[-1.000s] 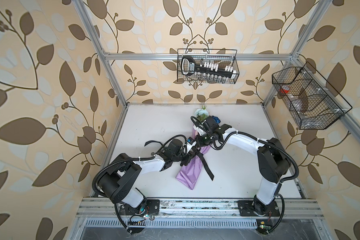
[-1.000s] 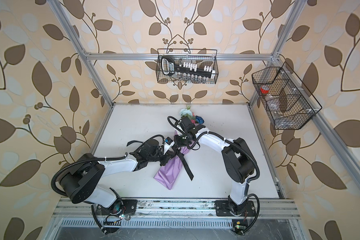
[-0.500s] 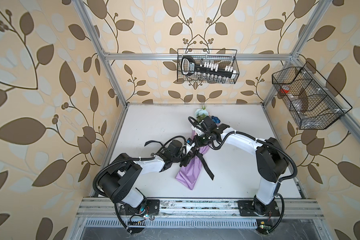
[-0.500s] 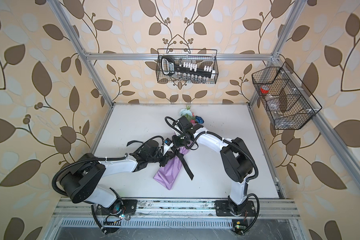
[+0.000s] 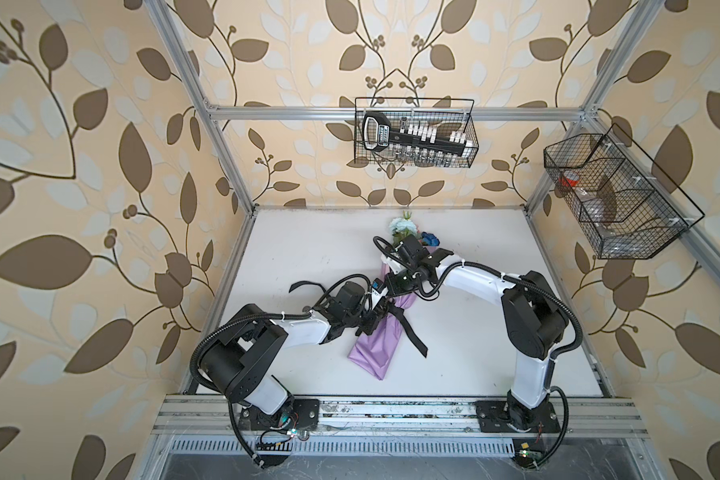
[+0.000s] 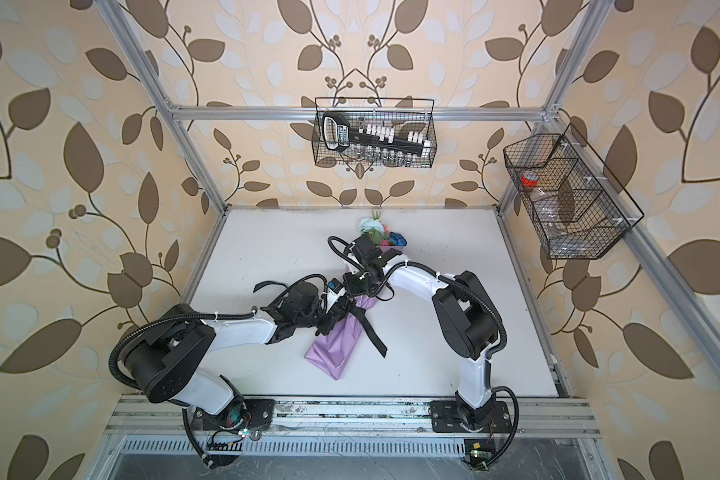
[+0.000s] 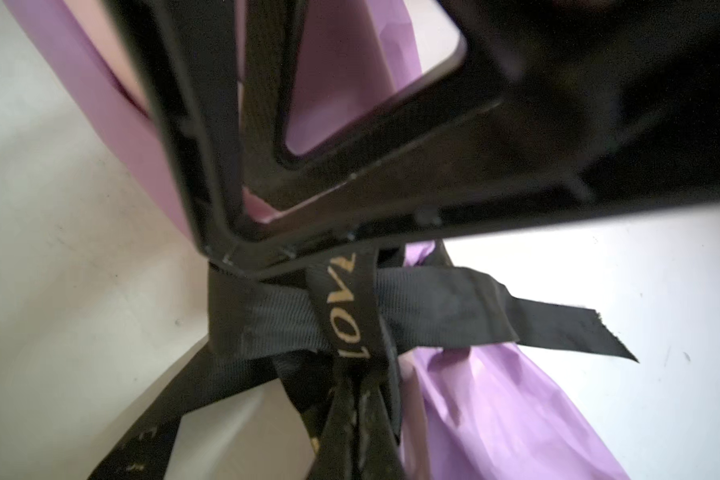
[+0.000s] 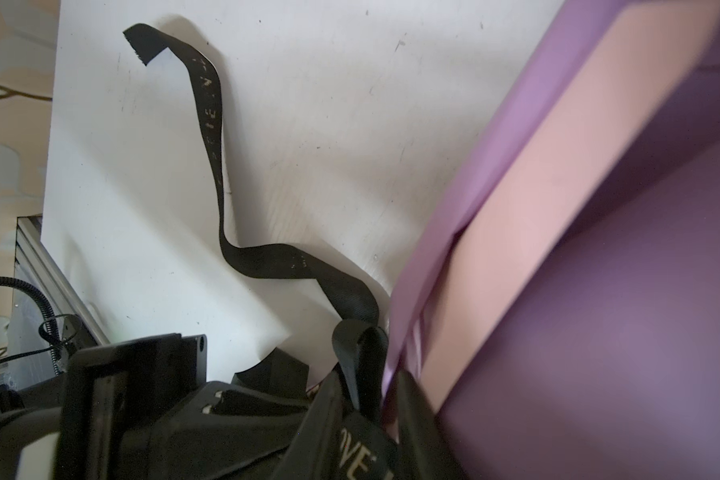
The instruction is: Tie the bouquet of fake flowers
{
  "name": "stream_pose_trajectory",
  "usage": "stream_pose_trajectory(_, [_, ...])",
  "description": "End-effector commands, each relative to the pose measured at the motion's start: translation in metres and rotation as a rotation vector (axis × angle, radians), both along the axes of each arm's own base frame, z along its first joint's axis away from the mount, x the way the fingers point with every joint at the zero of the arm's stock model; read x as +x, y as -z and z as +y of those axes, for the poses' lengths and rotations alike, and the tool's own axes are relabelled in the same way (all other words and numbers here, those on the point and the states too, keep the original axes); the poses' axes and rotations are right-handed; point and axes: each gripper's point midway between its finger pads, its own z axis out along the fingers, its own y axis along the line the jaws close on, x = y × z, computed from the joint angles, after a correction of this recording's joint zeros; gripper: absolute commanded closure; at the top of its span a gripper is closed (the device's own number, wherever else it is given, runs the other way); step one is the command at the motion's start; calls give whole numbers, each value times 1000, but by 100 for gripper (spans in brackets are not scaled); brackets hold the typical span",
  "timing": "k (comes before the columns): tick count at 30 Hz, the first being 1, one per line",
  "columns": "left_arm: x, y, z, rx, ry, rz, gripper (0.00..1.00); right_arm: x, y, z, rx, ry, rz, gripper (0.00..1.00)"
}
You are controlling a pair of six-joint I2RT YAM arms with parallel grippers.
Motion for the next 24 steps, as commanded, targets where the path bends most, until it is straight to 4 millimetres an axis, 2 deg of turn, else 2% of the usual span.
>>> stream_pose_trajectory(1, [5, -47, -28, -117, 83, -169, 99, -2, 39, -22, -105, 31, 49, 75])
stream_pose_trajectory(4, [4, -45, -31, -120, 88, -161, 99, -7, 46, -27, -114, 32, 63, 76])
stream_pose_trajectory(7, [1, -44, -37, -137, 96, -157, 99, -8, 43, -28, -105, 32, 56, 76])
stream_pose_trajectory(12, [-3, -47, -50, -159, 99, -171, 99, -2, 37, -50, -112, 84, 45, 77])
stream_pose_trajectory(16, [-4, -41, -50, -146, 94, -165, 100, 1, 16, -56, -94, 95, 6, 77])
stream_pose_trajectory(21, [-5, -40, -45, -138, 75, -170, 100, 3, -18, -49, -35, 75, -51, 76])
stream_pose_trajectory(24, [-5, -40, -45, -140, 77, -168, 100, 5, -31, -45, -15, 57, -74, 76])
